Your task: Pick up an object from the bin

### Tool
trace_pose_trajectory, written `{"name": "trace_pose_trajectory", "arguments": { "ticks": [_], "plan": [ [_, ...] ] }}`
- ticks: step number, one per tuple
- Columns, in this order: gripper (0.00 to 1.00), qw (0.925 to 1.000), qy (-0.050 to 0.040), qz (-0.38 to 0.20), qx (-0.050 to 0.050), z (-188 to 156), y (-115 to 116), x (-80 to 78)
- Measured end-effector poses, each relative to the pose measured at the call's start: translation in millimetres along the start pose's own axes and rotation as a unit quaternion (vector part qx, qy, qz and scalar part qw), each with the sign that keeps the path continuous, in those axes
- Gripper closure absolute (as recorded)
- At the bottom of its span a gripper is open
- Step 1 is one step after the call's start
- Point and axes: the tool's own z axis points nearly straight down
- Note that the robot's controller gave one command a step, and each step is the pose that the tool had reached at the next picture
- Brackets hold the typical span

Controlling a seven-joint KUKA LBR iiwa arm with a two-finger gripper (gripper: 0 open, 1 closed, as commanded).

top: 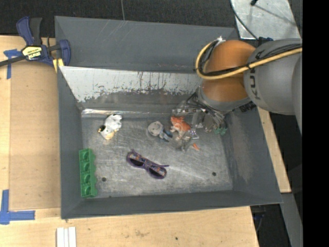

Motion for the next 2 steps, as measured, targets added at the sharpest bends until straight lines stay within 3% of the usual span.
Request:
{"name": "trace_pose_trajectory", "arguments": {
  "ticks": [1,2],
  "plan": [
    [0.0,0.9976,-0.0011,0.07,0.001,-13.5,26.8,-18.4],
    [0.0,0.9991,-0.0019,0.044,0.001,18.3,23.4,-10.8]
  ]
}}
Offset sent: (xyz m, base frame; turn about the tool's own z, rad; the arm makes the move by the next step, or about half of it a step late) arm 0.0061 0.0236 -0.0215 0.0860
